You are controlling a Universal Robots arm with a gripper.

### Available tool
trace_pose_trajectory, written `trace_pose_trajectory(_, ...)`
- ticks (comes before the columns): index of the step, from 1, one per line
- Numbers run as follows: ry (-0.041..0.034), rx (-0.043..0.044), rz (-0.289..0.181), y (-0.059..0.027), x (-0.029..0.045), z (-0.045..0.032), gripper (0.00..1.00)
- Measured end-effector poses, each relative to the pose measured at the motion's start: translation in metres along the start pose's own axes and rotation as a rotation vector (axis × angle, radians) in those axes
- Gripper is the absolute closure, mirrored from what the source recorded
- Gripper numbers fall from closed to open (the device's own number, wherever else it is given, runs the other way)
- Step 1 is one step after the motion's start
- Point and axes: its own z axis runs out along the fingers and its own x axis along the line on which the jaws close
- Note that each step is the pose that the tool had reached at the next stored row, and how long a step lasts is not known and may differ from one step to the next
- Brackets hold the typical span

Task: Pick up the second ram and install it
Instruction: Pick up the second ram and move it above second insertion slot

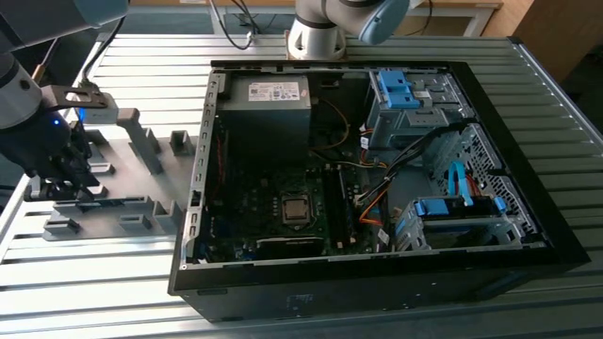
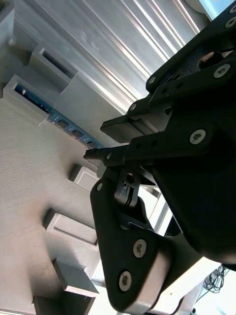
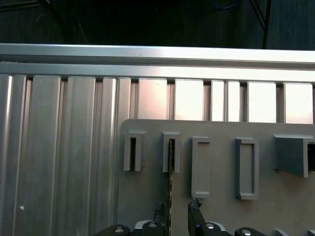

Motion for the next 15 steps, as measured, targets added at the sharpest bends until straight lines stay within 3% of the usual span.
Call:
trace_pose_trajectory(9,0.0004,0.0002,0.0,0.0,0.0001,0.0006,0.67)
trace_pose_trajectory(10,0.0003,0.0004,0.0,-0.0001,0.0005,0.0014,0.6)
trace_pose_trajectory(15,0.0009,0.001,0.001,-0.0001,0.0021,0.0081,0.6)
